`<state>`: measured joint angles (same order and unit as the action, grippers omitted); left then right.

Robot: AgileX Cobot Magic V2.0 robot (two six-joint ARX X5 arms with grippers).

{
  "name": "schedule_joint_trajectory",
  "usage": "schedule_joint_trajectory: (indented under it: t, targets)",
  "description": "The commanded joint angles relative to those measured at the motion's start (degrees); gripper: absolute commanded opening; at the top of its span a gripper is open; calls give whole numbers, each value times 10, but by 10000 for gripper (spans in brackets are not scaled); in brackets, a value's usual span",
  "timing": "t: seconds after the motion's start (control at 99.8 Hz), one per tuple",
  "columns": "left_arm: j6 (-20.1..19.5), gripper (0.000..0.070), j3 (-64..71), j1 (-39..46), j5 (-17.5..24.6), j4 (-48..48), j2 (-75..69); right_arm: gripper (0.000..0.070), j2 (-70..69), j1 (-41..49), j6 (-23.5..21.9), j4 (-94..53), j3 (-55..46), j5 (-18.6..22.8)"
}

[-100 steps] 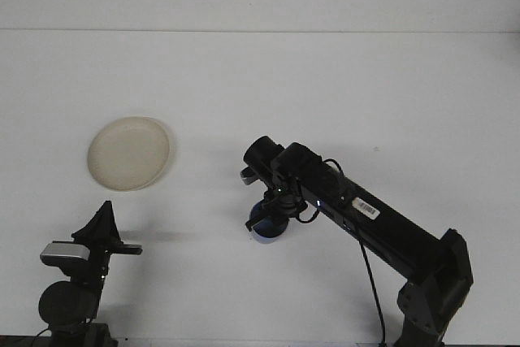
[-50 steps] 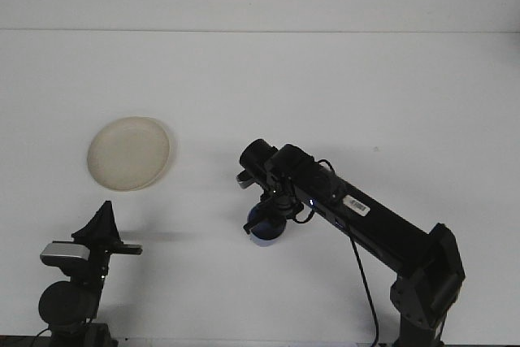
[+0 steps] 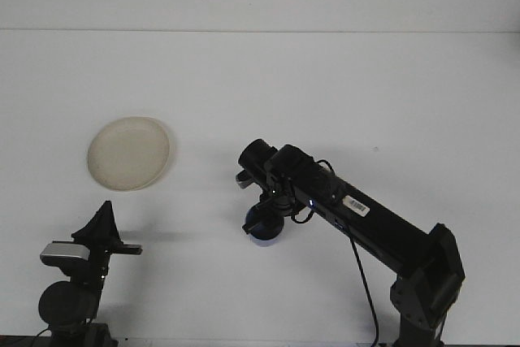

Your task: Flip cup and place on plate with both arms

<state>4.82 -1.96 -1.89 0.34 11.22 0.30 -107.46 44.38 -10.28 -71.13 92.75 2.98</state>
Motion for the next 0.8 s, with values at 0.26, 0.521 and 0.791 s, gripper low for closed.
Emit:
schedule_joint_trajectory:
  t: [0.26, 0.521, 0.791]
  targets:
    - [-7, 11, 11, 0, 3, 8, -1, 637, -7, -5, 7, -10, 17, 2]
    - [-7, 12, 11, 0, 3, 8, -1, 636, 33, -29, 23, -38, 37, 2]
    - [-7, 11, 11, 0, 3, 8, -1, 633, 118, -86, 45, -37, 61, 0]
